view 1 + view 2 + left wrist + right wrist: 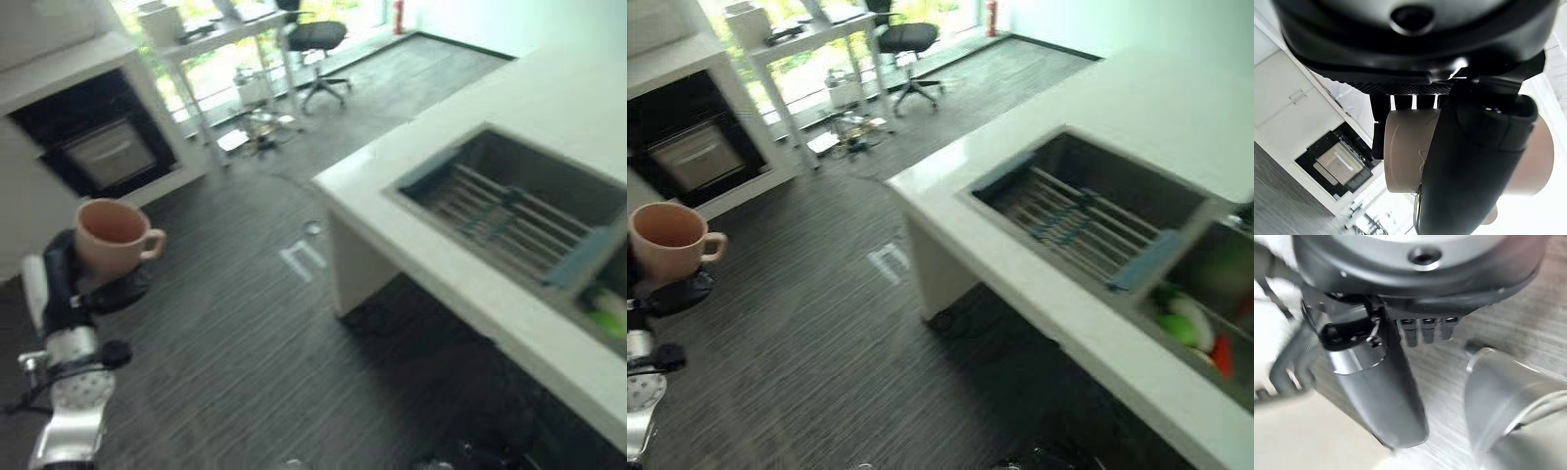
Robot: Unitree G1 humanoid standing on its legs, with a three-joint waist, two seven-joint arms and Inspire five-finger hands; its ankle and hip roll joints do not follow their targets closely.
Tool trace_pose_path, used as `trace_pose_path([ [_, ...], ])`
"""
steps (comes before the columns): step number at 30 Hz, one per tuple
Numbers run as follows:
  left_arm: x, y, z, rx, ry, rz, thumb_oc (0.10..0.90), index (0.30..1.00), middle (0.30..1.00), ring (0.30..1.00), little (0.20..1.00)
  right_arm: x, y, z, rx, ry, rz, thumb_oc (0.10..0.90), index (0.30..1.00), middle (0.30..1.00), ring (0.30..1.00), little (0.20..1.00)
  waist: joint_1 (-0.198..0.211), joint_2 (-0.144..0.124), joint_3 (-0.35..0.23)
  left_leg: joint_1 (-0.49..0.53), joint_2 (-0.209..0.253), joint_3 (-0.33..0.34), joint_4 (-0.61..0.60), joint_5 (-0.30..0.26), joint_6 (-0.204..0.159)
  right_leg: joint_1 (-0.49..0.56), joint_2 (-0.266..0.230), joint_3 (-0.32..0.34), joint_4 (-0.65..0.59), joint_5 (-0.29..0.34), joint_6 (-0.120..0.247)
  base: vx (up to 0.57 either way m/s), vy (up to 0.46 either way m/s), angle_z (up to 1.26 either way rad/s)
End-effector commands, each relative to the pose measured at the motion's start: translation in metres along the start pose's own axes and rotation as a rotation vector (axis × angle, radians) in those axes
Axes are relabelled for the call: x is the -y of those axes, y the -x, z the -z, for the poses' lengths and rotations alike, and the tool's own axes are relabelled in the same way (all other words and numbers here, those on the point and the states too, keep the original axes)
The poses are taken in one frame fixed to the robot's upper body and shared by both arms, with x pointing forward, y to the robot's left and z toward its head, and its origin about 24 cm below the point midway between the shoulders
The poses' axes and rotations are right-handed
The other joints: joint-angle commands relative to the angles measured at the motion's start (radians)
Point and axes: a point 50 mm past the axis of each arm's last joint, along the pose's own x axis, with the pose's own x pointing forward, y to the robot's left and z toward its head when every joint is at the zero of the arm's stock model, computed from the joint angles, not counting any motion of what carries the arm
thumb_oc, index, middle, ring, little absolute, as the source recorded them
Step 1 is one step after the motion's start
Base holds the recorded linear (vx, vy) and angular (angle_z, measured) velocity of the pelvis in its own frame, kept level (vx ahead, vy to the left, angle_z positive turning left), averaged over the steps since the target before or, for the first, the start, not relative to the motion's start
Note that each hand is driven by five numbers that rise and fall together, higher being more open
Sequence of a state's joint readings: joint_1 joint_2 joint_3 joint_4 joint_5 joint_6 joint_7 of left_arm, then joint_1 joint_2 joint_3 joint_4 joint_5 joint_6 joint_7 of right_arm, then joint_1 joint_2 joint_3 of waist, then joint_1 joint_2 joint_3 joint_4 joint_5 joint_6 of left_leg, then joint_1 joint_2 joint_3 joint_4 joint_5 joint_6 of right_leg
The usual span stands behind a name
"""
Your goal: Place the dishes in the dishwasher.
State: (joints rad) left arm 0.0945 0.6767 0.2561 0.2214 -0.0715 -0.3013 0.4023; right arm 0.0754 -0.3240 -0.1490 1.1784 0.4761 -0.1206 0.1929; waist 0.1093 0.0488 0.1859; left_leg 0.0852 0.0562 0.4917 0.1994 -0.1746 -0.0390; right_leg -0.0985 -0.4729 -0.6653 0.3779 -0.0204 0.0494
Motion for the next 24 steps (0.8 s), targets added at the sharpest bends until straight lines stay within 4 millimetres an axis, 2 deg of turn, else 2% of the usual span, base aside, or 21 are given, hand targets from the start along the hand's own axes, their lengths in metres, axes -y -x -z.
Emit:
trace_pose_path([
  [1, -0.049, -0.030, -0.071, 0.380, 0.052, -0.216, 0.400, 0.300, 0.300, 0.300, 0.300, -0.014, -0.003, -0.007, 0.043, 0.008, -0.047, 0.800, 0.900, 0.900, 0.900, 0.900, 0.001, 0.035, -0.020, -0.068, 0.042, -0.121, 0.101, -0.079, 0.015, 0.092, 0.086, 0.037, -0.078, -0.029, 0.127, -0.01, 0.409, 0.47],
  [3, -0.042, -0.026, -0.076, 0.407, 0.040, -0.177, 0.400, 0.300, 0.300, 0.300, 0.300, -0.027, -0.005, -0.010, 0.063, 0.044, -0.085, 0.800, 0.900, 0.900, 0.900, 0.900, 0.025, 0.037, -0.016, -0.070, 0.007, -0.138, 0.101, -0.098, 0.052, 0.126, 0.050, 0.028, -0.078, 0.014, 0.134, 0.01, 0.418, 0.57],
  [4, -0.039, -0.026, -0.077, 0.416, 0.039, -0.162, 0.400, 0.300, 0.300, 0.300, 0.300, -0.031, -0.005, -0.011, 0.068, 0.043, -0.095, 0.800, 0.900, 0.900, 0.900, 0.900, 0.027, 0.040, -0.015, -0.070, -0.005, -0.146, 0.101, -0.102, 0.065, 0.140, 0.048, 0.029, -0.078, 0.034, 0.136, 0.04, 0.423, 0.49],
  [5, -0.034, -0.025, -0.079, 0.424, 0.042, -0.145, 0.400, 0.300, 0.300, 0.300, 0.300, -0.036, -0.006, -0.012, 0.071, 0.036, -0.108, 0.800, 0.900, 0.900, 0.900, 0.900, 0.025, 0.046, -0.014, -0.070, -0.014, -0.162, 0.101, -0.104, 0.078, 0.152, 0.053, 0.040, -0.072, 0.058, 0.136, 0.06, 0.379, 0.62],
  [6, -0.026, -0.025, -0.081, 0.432, 0.054, -0.120, 0.400, 0.300, 0.300, 0.300, 0.300, -0.041, -0.007, -0.013, 0.076, 0.027, -0.119, 0.800, 0.900, 0.900, 0.900, 0.900, 0.012, 0.054, -0.011, -0.072, -0.024, -0.195, 0.101, -0.105, 0.090, 0.149, 0.068, 0.089, -0.043, 0.081, 0.139, 0.11, 0.369, 0.63],
  [8, -0.008, -0.027, -0.086, 0.463, 0.074, -0.054, 0.400, 0.300, 0.300, 0.300, 0.300, -0.048, -0.007, -0.013, 0.080, 0.019, -0.140, 0.800, 0.900, 0.900, 0.900, 0.900, -0.033, 0.055, -0.004, -0.081, -0.051, -0.283, 0.101, -0.101, 0.111, 0.087, 0.175, 0.266, 0.050, 0.004, 0.116, 0.18, 0.225, 1.05],
  [9, -0.003, -0.028, -0.090, 0.476, 0.082, -0.032, 0.400, 0.300, 0.300, 0.300, 0.300, -0.050, -0.006, -0.012, 0.085, 0.022, -0.149, 0.800, 0.900, 0.900, 0.900, 0.900, -0.049, 0.049, -0.001, -0.082, -0.062, -0.313, 0.101, -0.102, 0.116, 0.073, 0.231, 0.312, 0.042, -0.032, 0.107, 0.13, 0.081, 1.76],
  [10, 0.002, -0.030, -0.093, 0.487, 0.087, -0.018, 0.400, 0.300, 0.300, 0.300, 0.300, -0.054, -0.007, -0.014, 0.092, 0.037, -0.165, 0.800, 0.900, 0.900, 0.900, 0.900, -0.068, 0.042, 0.002, -0.095, -0.067, -0.331, 0.101, -0.081, 0.122, 0.057, 0.291, 0.318, 0.003, -0.039, 0.084, 0.14, 0.071, 1.81],
  [12, 0.003, -0.031, -0.096, 0.486, 0.080, -0.016, 0.400, 0.300, 0.300, 0.300, 0.300, -0.057, -0.007, -0.020, 0.094, 0.092, -0.203, 0.800, 0.900, 0.900, 0.900, 0.900, -0.081, 0.022, 0.006, -0.085, -0.084, -0.343, 0.101, -0.095, 0.117, 0.034, 0.346, 0.314, -0.078, -0.049, 0.080, 0.19, 0.068, 1.30],
  [14, 0.003, -0.030, -0.097, 0.487, 0.078, -0.020, 0.400, 0.300, 0.300, 0.300, 0.300, -0.058, -0.009, -0.024, 0.082, 0.124, -0.215, 0.800, 0.900, 0.900, 0.900, 0.900, -0.088, -0.001, 0.015, -0.073, -0.111, -0.347, 0.101, -0.117, 0.116, -0.031, 0.345, 0.321, -0.078, -0.052, 0.089, 0.25, 0.023, 0.83],
  [16, 0.007, -0.031, -0.104, 0.511, 0.097, 0.006, 0.400, 0.300, 0.300, 0.300, 0.300, -0.052, -0.009, -0.023, 0.062, 0.124, -0.201, 0.800, 0.900, 0.900, 0.900, 0.900, -0.120, -0.033, 0.030, -0.048, -0.159, -0.378, 0.101, -0.162, 0.136, -0.179, 0.327, 0.353, -0.078, 0.052, 0.134, 0.38, -0.041, 0.18],
  [17, 0.009, -0.031, -0.105, 0.524, 0.104, 0.019, 0.400, 0.300, 0.300, 0.300, 0.300, -0.051, -0.009, -0.021, 0.053, 0.119, -0.192, 0.800, 0.900, 0.900, 0.900, 0.900, -0.127, -0.035, 0.034, -0.031, -0.164, -0.389, 0.101, -0.177, 0.142, -0.215, 0.321, 0.354, -0.078, 0.092, 0.146, 0.40, -0.057, 0.30],
  [19, 0.015, -0.031, -0.105, 0.530, 0.111, 0.043, 0.400, 0.300, 0.300, 0.300, 0.300, -0.045, -0.009, -0.016, 0.029, 0.104, -0.168, 0.800, 0.900, 0.900, 0.900, 0.900, -0.124, -0.029, 0.030, 0.000, -0.161, -0.399, 0.101, -0.178, 0.135, -0.181, 0.336, 0.338, -0.078, 0.053, 0.122, 0.35, -0.074, 0.57],
  [21, 0.026, -0.027, -0.104, 0.535, 0.122, 0.079, 0.400, 0.300, 0.300, 0.300, 0.300, -0.039, -0.008, -0.011, 0.005, 0.082, -0.138, 0.800, 0.900, 0.900, 0.900, 0.900, -0.127, -0.020, 0.015, 0.046, -0.165, -0.423, 0.101, -0.160, 0.112, -0.161, 0.361, 0.341, -0.078, 0.028, 0.100, 0.36, -0.104, 0.53],
  [22, 0.031, -0.024, -0.104, 0.534, 0.122, 0.090, 0.400, 0.300, 0.300, 0.300, 0.300, -0.038, -0.009, -0.011, -0.004, 0.087, -0.134, 0.800, 0.900, 0.900, 0.900, 0.900, -0.127, -0.017, 0.007, 0.087, -0.155, -0.409, 0.101, -0.126, 0.090, -0.132, 0.363, 0.333, -0.078, 0.000, 0.078, 0.40, -0.093, 0.51],
  [24, 0.035, -0.022, -0.105, 0.545, 0.114, 0.106, 0.400, 0.300, 0.300, 0.300, 0.300, -0.040, -0.009, -0.012, 0.004, 0.110, -0.136, 0.800, 0.900, 0.900, 0.900, 0.900, -0.122, -0.015, -0.002, 0.125, -0.143, -0.403, 0.101, -0.005, 0.046, -0.095, 0.367, 0.335, -0.078, -0.043, 0.046, 0.36, -0.100, 0.61],
])
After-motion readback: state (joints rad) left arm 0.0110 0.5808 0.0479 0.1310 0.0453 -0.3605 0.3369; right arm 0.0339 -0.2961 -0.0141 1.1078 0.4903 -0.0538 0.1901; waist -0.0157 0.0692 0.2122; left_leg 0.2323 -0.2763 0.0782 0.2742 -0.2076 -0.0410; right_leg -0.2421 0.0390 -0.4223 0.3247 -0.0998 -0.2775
